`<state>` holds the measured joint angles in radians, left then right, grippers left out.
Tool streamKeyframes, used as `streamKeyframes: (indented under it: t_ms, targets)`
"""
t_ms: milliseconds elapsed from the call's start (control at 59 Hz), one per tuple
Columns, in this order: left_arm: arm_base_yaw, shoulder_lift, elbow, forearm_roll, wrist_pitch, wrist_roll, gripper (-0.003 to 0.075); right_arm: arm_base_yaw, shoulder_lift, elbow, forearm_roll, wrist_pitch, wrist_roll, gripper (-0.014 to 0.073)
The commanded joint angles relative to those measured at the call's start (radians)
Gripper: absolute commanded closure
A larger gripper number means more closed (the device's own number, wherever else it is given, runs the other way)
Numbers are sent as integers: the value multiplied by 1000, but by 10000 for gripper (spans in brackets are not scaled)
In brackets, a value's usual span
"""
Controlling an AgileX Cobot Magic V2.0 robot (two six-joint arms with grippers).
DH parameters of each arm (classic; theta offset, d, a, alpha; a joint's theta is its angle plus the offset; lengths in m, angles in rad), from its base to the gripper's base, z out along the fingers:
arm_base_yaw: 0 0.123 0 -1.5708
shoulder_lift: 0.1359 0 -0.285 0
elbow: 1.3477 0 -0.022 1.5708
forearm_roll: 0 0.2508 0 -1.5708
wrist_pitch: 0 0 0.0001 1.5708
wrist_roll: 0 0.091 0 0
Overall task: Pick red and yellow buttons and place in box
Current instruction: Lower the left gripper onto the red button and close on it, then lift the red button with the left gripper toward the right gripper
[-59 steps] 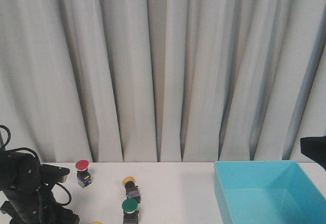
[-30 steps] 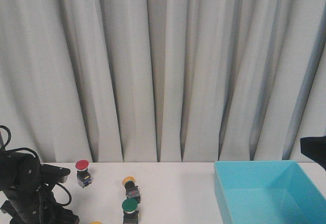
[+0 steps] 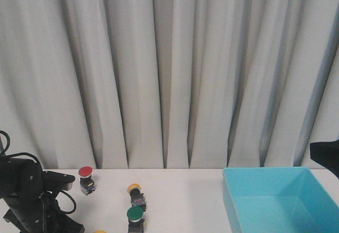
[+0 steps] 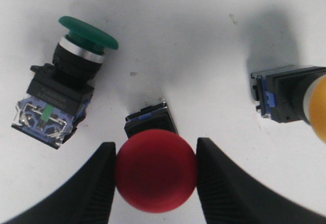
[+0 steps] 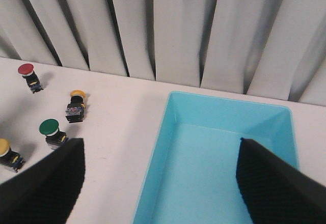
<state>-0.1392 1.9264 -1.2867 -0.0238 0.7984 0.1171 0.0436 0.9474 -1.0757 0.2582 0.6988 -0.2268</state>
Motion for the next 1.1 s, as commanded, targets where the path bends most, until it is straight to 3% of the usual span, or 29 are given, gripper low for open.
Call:
streamKeyframes:
  t_ms: [0, 85, 322, 559, 695, 814, 983, 1085]
  targets:
    - [-7, -47, -26, -13, -21, 1, 672, -1, -9, -35, 16, -63, 0, 15]
    - [-7, -50, -26, -13, -22, 3, 729, -1, -9, -35, 12, -63, 0, 15]
    - [-4, -127, -126, -12, 38, 4, 727, -1, -9, -35, 18, -87, -41, 15]
    - [-1, -276, -322, -65, 146, 2, 726, 12, -9, -35, 127, -111, -349, 15]
    - [-2, -351, -419, -224, 211, 15, 726, 91, -5, -35, 212, -137, -573, 15]
    - [-3, -398, -472, -422, 267, 108, 726, 168, 14, -35, 233, -153, -733, 15]
    - [-6, -420, -478, -814, 332, 268, 726, 259, 68, -35, 233, -153, -828, 15]
    - [-24, -416, -478, -940, 362, 301, 724, 305, 94, -35, 231, -153, -868, 15]
